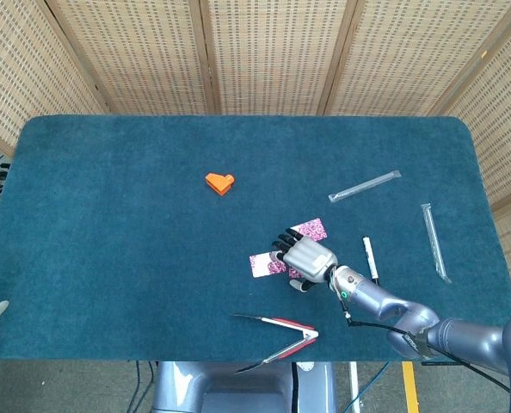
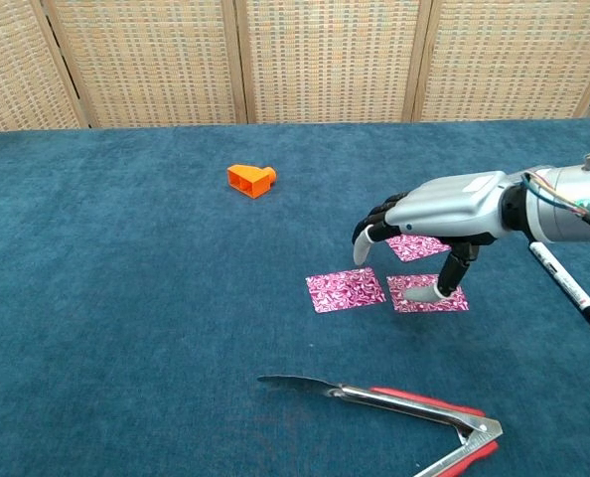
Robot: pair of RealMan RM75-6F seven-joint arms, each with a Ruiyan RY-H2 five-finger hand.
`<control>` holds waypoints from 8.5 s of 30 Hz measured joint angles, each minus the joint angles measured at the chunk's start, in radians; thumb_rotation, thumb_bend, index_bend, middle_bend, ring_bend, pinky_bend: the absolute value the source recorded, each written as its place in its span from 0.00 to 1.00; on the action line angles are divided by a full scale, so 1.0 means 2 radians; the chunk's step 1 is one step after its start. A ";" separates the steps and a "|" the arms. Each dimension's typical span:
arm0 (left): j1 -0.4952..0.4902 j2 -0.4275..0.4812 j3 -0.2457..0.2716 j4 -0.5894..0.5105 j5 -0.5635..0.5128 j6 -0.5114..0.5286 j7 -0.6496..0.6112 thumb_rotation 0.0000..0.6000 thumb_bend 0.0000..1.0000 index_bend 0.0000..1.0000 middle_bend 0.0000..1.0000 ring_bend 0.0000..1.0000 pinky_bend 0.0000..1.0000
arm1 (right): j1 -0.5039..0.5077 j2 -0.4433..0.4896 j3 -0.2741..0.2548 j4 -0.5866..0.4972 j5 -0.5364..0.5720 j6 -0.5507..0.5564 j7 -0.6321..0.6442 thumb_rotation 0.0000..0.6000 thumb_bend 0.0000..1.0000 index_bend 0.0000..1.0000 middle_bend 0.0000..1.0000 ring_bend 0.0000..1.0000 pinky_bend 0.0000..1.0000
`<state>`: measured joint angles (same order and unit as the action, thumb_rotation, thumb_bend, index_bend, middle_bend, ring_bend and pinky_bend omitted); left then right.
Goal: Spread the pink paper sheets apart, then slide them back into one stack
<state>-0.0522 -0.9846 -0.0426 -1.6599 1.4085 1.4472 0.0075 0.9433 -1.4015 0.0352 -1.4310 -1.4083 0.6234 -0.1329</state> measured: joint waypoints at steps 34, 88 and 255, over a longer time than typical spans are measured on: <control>-0.010 0.005 -0.001 -0.019 0.003 -0.007 0.019 1.00 0.04 0.12 0.00 0.00 0.00 | -0.088 -0.032 0.000 0.045 0.035 0.111 -0.029 1.00 0.13 0.27 0.14 0.00 0.00; 0.002 0.012 0.001 -0.017 -0.005 0.004 0.016 1.00 0.04 0.12 0.00 0.00 0.00 | -0.093 -0.108 0.002 0.186 -0.008 0.104 0.018 1.00 0.18 0.27 0.14 0.00 0.00; 0.026 0.013 0.002 -0.010 -0.009 0.022 0.002 1.00 0.04 0.11 0.00 0.00 0.00 | -0.030 -0.091 0.031 0.206 -0.024 0.061 0.074 1.00 0.36 0.44 0.22 0.00 0.00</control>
<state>0.0003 -0.9581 -0.0378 -1.6800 1.3900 1.4905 0.0116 0.8829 -1.5842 0.0966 -1.0187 -1.4557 0.7444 0.0145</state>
